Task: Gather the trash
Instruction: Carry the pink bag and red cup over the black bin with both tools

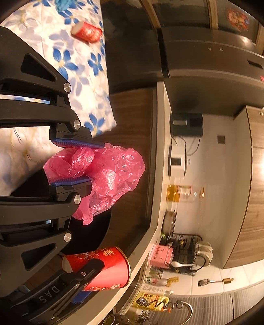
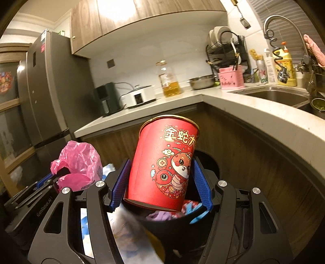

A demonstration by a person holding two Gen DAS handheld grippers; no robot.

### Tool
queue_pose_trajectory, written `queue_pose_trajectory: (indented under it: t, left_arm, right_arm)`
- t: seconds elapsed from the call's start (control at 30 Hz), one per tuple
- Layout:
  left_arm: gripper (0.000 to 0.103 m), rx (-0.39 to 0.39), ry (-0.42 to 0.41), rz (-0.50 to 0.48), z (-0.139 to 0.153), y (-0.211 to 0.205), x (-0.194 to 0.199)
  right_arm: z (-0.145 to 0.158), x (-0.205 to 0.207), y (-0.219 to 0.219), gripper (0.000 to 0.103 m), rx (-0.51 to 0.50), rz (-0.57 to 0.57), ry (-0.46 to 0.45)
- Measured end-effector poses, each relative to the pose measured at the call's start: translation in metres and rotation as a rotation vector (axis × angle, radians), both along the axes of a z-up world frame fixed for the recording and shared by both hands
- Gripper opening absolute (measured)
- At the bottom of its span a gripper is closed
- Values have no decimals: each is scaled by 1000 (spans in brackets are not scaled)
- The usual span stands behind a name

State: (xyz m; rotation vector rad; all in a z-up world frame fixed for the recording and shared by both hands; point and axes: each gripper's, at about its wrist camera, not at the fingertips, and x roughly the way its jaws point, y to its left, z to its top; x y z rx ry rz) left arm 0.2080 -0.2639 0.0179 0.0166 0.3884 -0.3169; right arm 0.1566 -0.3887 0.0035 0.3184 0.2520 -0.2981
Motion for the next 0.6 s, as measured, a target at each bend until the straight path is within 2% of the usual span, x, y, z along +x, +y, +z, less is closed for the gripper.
queue_pose_trajectory:
  t: [0.3,0.6]
  left_arm:
    - [26,19,11,-61,-7,-41,21]
    - [27,28,27,-73,-15,-55,37]
  right_arm:
    - [2,20,-30,61,7,-31,3]
    - [-3,36,-37,61,-11,-19,15]
